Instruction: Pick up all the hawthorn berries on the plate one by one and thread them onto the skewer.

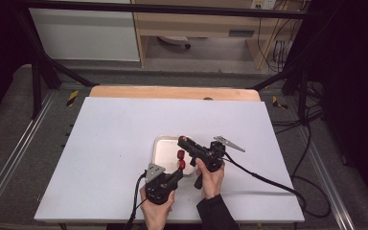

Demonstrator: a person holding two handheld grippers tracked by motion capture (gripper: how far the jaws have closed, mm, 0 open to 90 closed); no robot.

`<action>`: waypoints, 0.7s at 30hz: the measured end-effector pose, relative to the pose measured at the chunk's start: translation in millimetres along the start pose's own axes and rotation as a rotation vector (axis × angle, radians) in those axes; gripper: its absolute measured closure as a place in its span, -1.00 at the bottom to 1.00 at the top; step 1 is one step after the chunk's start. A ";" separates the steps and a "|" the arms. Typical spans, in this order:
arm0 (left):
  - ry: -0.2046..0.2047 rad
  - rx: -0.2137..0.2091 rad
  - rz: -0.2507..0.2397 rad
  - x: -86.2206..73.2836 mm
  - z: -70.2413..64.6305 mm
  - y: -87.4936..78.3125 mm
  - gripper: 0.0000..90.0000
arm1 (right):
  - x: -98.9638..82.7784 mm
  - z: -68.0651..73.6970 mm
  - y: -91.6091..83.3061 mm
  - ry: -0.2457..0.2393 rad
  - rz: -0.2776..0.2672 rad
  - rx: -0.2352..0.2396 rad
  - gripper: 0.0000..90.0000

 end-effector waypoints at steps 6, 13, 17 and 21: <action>0.015 -0.013 0.004 -0.1 0.3 0.4 0.97 | 1.1 1.1 -3.1 -0.022 0.014 -0.009 0.38; 0.019 -0.052 0.000 -0.4 0.6 -1.5 0.97 | 4.8 2.3 -8.9 -0.069 0.049 0.005 0.38; 0.042 -0.044 0.011 -2.3 0.8 0.0 0.97 | 5.1 1.9 -9.1 -0.071 0.060 0.006 0.38; 0.054 -0.045 0.012 -3.4 6.3 -1.2 0.97 | 5.4 0.2 -8.9 -0.087 0.093 0.012 0.36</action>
Point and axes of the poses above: each handheld gripper's, and its own axes: y roughly forward along the jaws, x roughly out of its top, z roughly to its left, the point moved 5 cm from there along y, roughly forward along the jaws, and after that the axes turned 6 degrees about -y, right-handed, at the moved point
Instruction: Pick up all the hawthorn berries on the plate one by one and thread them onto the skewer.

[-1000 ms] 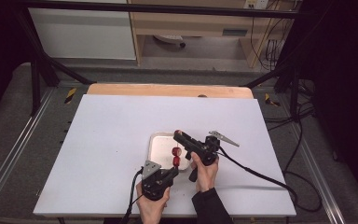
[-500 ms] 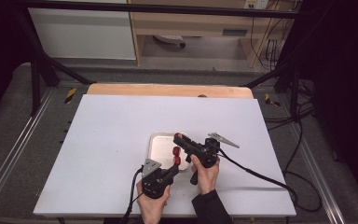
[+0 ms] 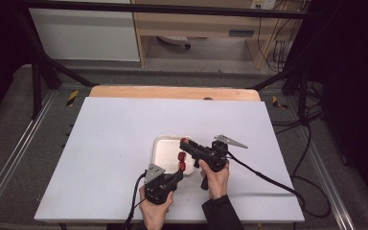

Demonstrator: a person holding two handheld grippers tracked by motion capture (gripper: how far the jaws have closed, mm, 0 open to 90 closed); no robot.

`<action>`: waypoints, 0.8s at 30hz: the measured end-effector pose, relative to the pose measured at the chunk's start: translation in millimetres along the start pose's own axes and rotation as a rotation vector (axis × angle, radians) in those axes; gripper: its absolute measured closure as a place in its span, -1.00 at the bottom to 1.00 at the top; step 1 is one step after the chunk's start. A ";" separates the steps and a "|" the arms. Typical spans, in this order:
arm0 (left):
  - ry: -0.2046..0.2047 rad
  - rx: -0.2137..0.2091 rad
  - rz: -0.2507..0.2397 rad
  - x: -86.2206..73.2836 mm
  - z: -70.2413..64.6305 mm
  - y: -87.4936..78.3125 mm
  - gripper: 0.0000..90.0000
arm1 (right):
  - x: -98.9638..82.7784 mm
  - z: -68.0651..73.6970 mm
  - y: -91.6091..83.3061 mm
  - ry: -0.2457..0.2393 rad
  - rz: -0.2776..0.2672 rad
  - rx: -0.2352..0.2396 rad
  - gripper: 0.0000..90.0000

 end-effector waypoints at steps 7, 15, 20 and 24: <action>0.044 0.007 0.009 1.3 9.2 -7.5 0.97 | 9.2 -2.5 -8.6 -0.093 0.072 -0.025 -0.15; 0.097 0.030 0.028 3.6 18.3 -16.0 0.97 | 11.5 -15.9 -13.8 -0.242 0.180 -0.090 -0.68; 0.118 0.040 0.035 8.0 25.5 -23.2 0.97 | 9.1 -27.7 -21.4 -0.338 0.271 -0.127 -0.84; 0.138 0.043 0.059 9.9 29.9 -26.4 0.97 | 4.1 -36.6 -30.1 -0.376 0.330 -0.139 -0.91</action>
Point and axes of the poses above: each handheld gripper's, and its own axes: y roughly forward along the jaws, x roughly out of its top, z roughly to its left, the point moved 5 cm from there along y, roughly forward along the jaws, and after that the axes turned 6 degrees about -y, right-handed, at the moved point
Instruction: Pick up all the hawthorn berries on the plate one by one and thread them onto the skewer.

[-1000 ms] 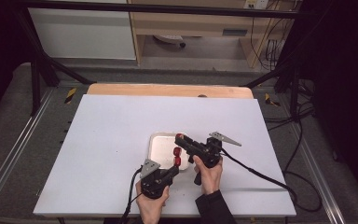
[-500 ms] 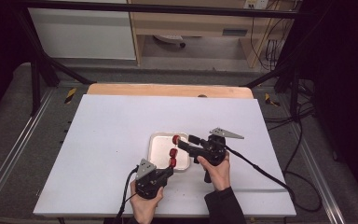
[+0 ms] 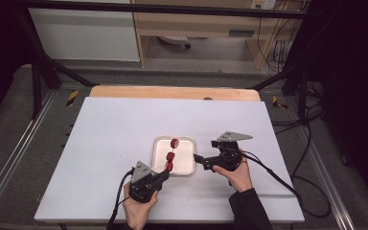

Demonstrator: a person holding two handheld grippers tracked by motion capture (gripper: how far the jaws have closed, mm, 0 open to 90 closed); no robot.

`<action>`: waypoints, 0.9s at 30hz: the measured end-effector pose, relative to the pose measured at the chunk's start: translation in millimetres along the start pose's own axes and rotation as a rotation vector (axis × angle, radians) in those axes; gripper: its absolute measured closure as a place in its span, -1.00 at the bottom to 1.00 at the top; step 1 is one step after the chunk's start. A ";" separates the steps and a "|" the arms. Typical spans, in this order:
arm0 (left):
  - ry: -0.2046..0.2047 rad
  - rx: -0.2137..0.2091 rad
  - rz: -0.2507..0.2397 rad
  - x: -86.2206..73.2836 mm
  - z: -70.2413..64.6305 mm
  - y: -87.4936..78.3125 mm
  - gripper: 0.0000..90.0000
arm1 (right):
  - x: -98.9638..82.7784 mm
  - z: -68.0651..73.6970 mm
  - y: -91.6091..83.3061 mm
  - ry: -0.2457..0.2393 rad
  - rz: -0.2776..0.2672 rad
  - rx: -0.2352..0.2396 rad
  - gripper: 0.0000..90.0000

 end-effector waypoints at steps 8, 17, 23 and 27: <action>0.026 0.001 0.039 4.5 5.4 -5.6 0.97 | -28.3 -12.6 -11.0 -0.069 0.097 -0.019 -0.98; 0.082 0.022 0.105 17.2 11.6 -7.9 0.97 | -58.0 -31.1 -30.6 -0.078 0.145 -0.059 -0.97; 0.104 0.030 0.138 25.4 13.4 -6.6 0.96 | -73.8 -39.1 -42.9 -0.064 0.145 -0.076 -0.97; 0.122 0.038 0.150 34.9 14.3 -7.5 0.96 | -81.6 -41.7 -49.1 -0.062 0.156 -0.084 -0.97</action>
Point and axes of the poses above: each handheld gripper's, and its own axes: y roughly forward along the jaws, x roughly out of its top, z roughly to its left, the point moved 5 cm from there along y, roughly forward along the jaws, and after that the axes turned 6 degrees about -y, right-handed, at the moved point
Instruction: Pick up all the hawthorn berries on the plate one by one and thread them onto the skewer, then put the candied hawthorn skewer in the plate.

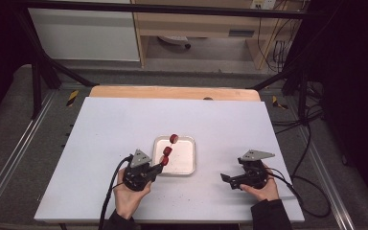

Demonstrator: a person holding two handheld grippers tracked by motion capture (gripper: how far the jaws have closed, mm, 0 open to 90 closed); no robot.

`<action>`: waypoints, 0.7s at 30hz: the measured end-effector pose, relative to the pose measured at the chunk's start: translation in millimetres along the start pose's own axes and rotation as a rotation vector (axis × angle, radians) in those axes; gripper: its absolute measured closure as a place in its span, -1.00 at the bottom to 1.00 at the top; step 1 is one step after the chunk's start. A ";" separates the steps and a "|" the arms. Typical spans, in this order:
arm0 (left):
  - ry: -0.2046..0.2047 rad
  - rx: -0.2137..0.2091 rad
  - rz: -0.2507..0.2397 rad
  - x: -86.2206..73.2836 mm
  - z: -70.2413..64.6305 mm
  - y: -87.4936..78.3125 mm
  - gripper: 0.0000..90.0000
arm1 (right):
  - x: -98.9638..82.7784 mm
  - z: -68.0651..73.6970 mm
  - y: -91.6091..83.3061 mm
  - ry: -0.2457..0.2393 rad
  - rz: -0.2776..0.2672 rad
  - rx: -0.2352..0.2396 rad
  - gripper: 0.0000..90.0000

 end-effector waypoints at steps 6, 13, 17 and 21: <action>0.030 0.016 0.021 13.4 1.8 -3.3 0.96 | -9.7 -2.8 -4.1 0.002 0.016 -0.013 -0.97; 0.042 0.026 0.074 24.5 7.4 5.7 0.96 | -14.2 -4.0 -7.8 0.004 0.020 -0.015 -0.97; 0.052 0.057 0.118 26.2 12.8 16.8 0.96 | -15.2 -4.2 -8.1 0.008 0.020 -0.017 -0.97; 0.057 0.079 0.156 26.6 16.2 27.8 0.96 | -15.3 -4.4 -9.3 0.007 0.017 -0.014 -0.97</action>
Point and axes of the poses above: each handheld gripper's, and its own axes: y roughly forward along the jaws, x roughly out of its top, z roughly to its left, the point moved 5 cm from there along y, roughly forward along the jaws, and after that the axes turned 6 degrees about -y, right-handed, at the moved point
